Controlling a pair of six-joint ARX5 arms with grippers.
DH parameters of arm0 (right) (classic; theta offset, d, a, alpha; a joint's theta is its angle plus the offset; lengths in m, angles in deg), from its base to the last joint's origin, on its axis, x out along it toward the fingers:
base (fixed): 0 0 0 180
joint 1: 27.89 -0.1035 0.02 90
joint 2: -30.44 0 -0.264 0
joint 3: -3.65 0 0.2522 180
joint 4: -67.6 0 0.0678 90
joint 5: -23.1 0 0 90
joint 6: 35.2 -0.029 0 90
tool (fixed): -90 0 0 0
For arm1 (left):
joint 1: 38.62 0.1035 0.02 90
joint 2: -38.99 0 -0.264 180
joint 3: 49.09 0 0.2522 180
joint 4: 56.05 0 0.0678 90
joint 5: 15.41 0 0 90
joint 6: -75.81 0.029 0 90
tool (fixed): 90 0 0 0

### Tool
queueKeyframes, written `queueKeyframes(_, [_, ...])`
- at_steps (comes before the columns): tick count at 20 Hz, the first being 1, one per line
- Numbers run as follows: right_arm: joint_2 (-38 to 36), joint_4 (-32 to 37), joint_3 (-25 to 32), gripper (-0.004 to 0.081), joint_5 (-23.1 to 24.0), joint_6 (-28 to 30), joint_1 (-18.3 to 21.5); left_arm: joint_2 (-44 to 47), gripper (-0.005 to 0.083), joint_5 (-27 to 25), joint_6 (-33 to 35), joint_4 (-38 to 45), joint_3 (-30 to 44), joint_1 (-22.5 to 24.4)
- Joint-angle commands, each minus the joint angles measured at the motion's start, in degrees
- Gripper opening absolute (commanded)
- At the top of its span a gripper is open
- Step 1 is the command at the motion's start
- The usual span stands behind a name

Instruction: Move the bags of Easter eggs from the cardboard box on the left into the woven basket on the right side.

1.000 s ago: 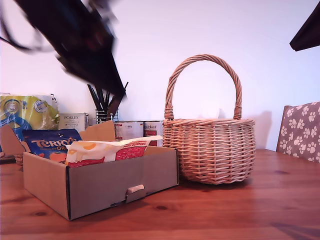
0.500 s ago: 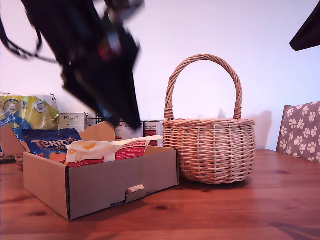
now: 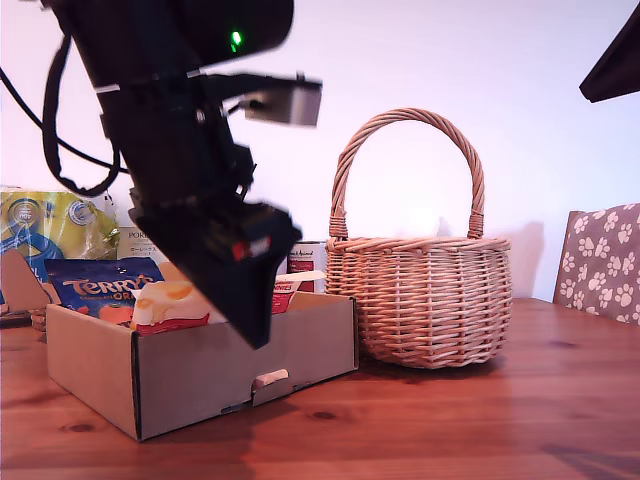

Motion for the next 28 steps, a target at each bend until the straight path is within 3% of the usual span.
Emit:
queueKeyframes(1, [-0.02, 0.24, -0.63, -0.0013, -0.15, 0.04, 0.09, 0.22, 0.0752, -2.25, -0.15, 0.44, 0.35, -0.11])
queueKeyframes(8, [-0.02, 0.20, -0.63, -0.0013, -0.17, 0.02, 0.09, 0.31, 0.0752, -1.18, 0.70, -3.04, -2.36, 4.90])
queueKeyframes(15, [-0.02, 0.22, -0.63, -0.0012, -0.17, 0.02, 0.09, 0.28, 0.0741, 14.32, 0.28, -1.55, -2.43, 15.67])
queueKeyframes(21, [-0.02, 0.46, -0.63, -0.0013, -0.20, 0.02, 0.09, -0.92, 0.0656, 26.62, 0.28, -0.85, -2.43, 24.15])
queueKeyframes(28, [-0.02, 0.66, -0.63, -0.0013, -0.20, 0.00, 0.09, -7.80, 0.0650, 28.39, 0.26, -1.05, -2.43, 23.96])
